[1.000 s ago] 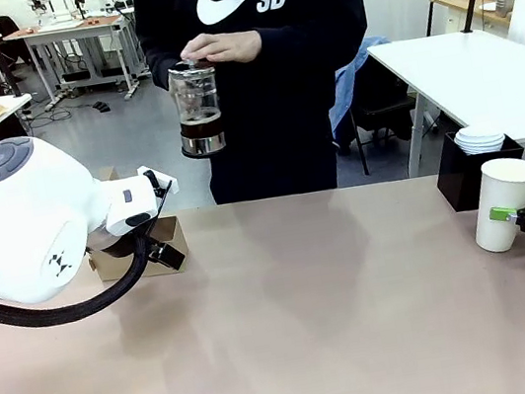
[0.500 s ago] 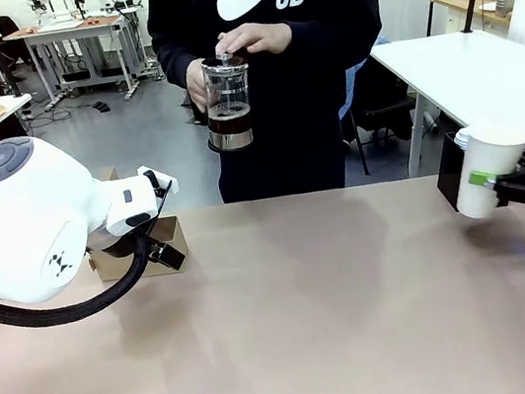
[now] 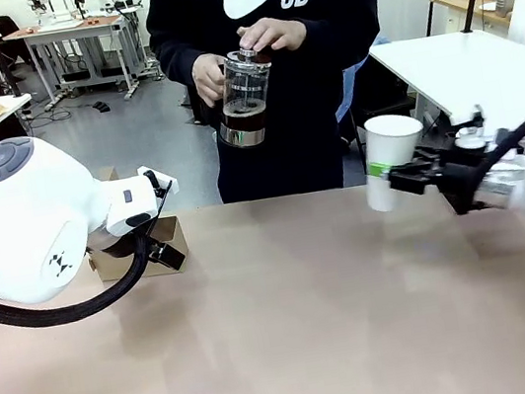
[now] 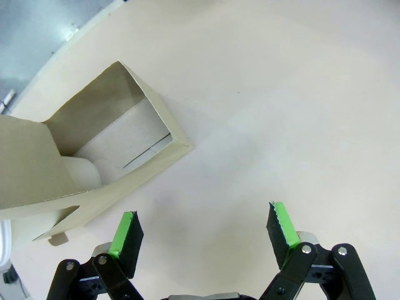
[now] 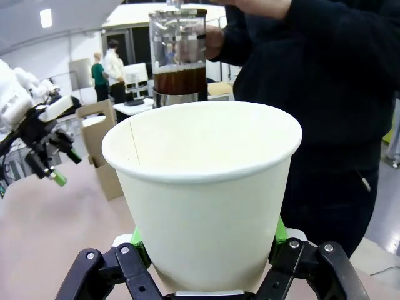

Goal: Pour a drink into a cup and package it in a carrier.
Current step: Pick up the 600 ml Paper Cup and place it in the middle top area of the table, then when a person places the Paper Cup Lid on the 600 ml Paper Cup , lift the 600 ml Paper Cup.

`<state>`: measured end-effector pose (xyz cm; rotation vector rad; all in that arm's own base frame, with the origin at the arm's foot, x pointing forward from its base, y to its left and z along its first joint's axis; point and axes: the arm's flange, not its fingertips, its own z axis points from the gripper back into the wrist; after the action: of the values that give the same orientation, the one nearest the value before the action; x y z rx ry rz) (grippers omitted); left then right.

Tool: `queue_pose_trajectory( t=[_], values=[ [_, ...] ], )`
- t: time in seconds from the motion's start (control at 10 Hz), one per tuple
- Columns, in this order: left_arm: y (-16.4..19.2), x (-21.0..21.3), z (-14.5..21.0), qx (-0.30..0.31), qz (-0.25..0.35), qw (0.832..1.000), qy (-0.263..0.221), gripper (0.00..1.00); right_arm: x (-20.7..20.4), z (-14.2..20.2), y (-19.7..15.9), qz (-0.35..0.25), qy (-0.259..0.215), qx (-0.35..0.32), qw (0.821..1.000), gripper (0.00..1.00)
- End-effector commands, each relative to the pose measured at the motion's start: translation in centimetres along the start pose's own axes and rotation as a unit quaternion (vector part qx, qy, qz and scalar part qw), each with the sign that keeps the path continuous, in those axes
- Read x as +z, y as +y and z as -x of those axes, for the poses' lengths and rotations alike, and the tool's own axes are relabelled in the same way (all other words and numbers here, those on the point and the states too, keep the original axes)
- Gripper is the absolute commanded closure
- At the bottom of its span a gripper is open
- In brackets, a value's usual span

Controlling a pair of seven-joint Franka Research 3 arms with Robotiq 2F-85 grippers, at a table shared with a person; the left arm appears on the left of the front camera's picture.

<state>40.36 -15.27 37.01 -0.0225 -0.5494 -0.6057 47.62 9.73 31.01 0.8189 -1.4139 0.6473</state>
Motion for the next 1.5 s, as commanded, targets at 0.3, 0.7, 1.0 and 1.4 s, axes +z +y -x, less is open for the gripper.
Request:
queue_pose_trajectory(
  t=[0.3,0.7,1.0,1.4],
  values=[
    [0.1,0.0,0.0,0.001,0.001,1.000,-0.001,0.00,-6.7,4.6,-2.3,0.026,-0.011,0.017,0.999,0.20],
    [0.1,0.0,0.0,0.001,0.001,1.000,-0.001,0.00,-5.8,4.2,-2.1,0.009,-0.002,-0.007,1.000,0.20],
    [0.1,0.0,0.0,0.001,0.001,1.000,-0.001,0.00,-5.8,4.2,-2.1,0.009,-0.002,-0.007,1.000,0.20],
    [0.1,0.0,0.0,0.001,0.001,1.000,-0.001,0.00,-5.8,4.2,-2.1,0.009,-0.002,-0.007,1.000,0.20]
  ],
)
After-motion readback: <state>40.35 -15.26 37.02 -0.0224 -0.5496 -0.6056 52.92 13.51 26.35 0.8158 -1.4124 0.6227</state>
